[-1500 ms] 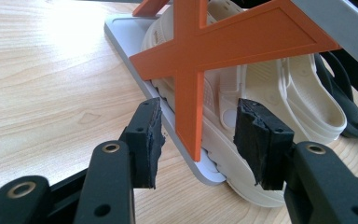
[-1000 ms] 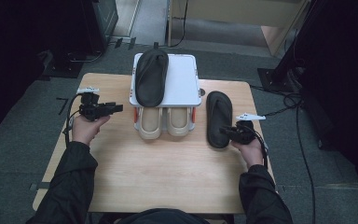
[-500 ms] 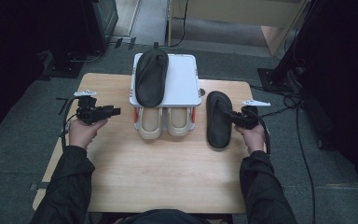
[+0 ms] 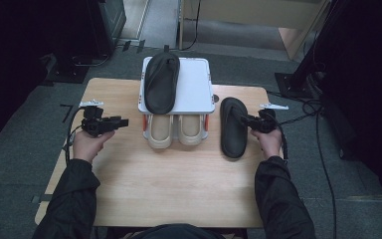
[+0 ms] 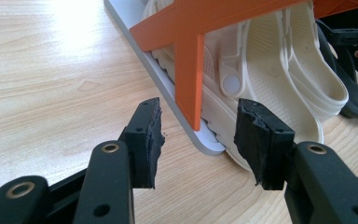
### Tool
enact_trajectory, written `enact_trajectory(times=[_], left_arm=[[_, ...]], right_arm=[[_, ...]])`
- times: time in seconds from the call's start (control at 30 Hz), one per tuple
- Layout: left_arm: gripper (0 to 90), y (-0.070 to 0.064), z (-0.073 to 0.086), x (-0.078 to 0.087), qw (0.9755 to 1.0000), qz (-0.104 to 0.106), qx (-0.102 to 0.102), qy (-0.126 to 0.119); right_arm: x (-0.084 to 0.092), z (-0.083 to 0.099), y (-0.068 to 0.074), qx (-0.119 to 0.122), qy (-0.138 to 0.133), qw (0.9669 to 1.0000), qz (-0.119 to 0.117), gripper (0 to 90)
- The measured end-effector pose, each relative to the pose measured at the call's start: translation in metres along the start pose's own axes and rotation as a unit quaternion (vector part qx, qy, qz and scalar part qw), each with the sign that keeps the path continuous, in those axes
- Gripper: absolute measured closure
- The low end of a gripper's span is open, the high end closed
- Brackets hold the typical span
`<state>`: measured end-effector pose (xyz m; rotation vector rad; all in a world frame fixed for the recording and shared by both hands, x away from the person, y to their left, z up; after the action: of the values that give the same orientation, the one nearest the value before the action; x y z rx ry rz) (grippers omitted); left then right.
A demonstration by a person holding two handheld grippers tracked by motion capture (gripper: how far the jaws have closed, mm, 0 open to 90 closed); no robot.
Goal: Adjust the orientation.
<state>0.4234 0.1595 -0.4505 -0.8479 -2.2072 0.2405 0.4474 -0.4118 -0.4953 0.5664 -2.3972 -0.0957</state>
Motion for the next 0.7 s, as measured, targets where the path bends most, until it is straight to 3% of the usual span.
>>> enact_trajectory(times=[0.17, 0.37, 0.57, 0.7], left_arm=[[50.9, -0.0004, 0.0007, -0.0032, 1.0000, 0.000, -0.004, 0.007], [51.0, -0.0011, 0.0007, -0.0033, 1.0000, 0.000, -0.006, 0.008], [51.0, 0.0020, 0.0002, -0.0019, 1.0000, -0.003, -0.002, 0.005], [51.0, 0.0030, -0.0007, -0.0012, 1.0000, -0.002, 0.000, 0.001]], right_arm=[[-0.0017, 0.0015, -0.0010, -0.014, -0.002, 0.9999, -0.008, 64.4], [-0.0077, 0.0050, 0.0015, -0.013, 0.010, 0.9999, -0.002, 62.2], [-0.0085, 0.0034, 0.0040, -0.042, 0.012, 0.9990, 0.011, 67.8], [-0.0083, 0.0025, 0.0078, -0.034, 0.015, 0.9991, 0.019, 71.0]])
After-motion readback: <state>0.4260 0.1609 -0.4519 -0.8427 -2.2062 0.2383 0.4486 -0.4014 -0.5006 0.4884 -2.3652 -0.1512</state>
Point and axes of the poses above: each handheld gripper's, and its own axes: x roughly backward along the jaws, z roughly out of its underside, y roughly to its left, the point moved 1 cm from there along -x, roughly forward along the jaws, and after that the axes turned 3 degrees about x, right-handed, at the moved point
